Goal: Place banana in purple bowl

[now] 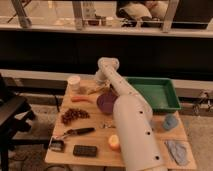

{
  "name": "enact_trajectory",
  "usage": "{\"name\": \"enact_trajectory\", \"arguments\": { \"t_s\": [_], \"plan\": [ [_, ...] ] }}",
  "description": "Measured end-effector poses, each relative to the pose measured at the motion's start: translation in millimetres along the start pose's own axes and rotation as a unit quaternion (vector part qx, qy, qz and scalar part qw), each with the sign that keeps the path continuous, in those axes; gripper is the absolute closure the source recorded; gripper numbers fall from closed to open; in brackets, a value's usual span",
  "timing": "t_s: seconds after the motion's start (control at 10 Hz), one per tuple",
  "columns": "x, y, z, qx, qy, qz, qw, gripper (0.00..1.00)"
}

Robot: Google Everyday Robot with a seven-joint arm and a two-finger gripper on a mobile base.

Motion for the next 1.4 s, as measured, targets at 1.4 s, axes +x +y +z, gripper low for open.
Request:
{"name": "enact_trajectory", "arguments": {
  "t_s": [1.4],
  "plan": [
    [-40.9,151.3,-169.7,0.064,0.023,0.014,0.9976,1.00]
  ]
}}
